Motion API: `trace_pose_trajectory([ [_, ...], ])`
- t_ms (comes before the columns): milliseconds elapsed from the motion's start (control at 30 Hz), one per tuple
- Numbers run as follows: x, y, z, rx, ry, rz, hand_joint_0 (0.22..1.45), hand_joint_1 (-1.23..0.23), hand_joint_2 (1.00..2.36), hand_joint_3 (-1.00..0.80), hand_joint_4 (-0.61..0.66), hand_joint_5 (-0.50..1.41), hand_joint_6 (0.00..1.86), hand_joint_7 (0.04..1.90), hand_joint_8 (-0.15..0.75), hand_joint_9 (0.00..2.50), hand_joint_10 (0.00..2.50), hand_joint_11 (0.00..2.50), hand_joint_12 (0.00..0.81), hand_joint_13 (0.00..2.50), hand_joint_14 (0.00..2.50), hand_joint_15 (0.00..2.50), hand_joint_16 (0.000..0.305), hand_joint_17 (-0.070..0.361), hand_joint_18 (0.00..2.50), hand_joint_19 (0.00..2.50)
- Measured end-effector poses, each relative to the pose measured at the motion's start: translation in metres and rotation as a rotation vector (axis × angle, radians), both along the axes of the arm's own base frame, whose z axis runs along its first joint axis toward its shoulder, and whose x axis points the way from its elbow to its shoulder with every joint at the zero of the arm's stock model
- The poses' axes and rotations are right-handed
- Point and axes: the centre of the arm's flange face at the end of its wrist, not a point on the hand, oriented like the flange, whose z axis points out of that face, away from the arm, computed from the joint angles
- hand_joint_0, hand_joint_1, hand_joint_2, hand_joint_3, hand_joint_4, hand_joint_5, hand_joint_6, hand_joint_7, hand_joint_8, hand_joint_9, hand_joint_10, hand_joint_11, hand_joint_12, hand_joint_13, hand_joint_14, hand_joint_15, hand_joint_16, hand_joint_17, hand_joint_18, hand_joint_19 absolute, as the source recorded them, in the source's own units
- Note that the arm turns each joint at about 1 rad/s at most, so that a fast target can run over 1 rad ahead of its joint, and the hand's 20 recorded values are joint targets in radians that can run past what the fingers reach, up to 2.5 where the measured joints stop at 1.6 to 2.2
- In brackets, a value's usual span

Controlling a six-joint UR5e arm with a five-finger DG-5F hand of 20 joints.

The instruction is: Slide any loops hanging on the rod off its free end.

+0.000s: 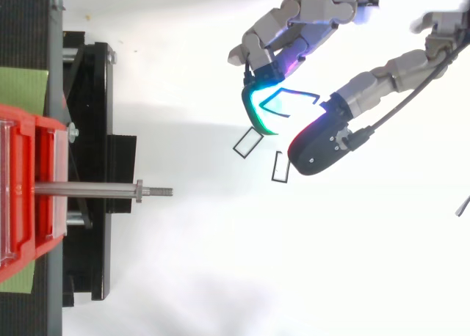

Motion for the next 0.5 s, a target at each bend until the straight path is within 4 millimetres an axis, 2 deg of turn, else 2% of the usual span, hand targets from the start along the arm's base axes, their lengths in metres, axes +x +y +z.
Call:
trace_pose_trajectory([
  [233,0.0001,0.0001,0.0000,0.000,0.000,0.000,0.64,-0.72,1.01,-0.37,0.07,-0.22,0.80,1.34,0.303,0.74,0.00,0.13,0.274,0.37,0.00,0.00,0.040,0.091,0.22,0.00],
  [400,0.0001,0.0001,0.0000,0.000,0.000,0.000,0.64,-0.71,1.01,-0.37,0.07,-0.22,0.81,1.34,0.275,0.75,0.00,0.14,0.272,0.38,0.00,0.00,0.041,0.091,0.22,0.00],
  [500,0.0000,-0.0001,0.0001,0.000,0.000,0.000,0.64,-0.71,1.01,-0.37,0.07,-0.22,0.81,1.33,0.293,0.73,0.01,0.17,0.273,0.38,0.00,0.00,0.041,0.091,0.22,0.00],
])
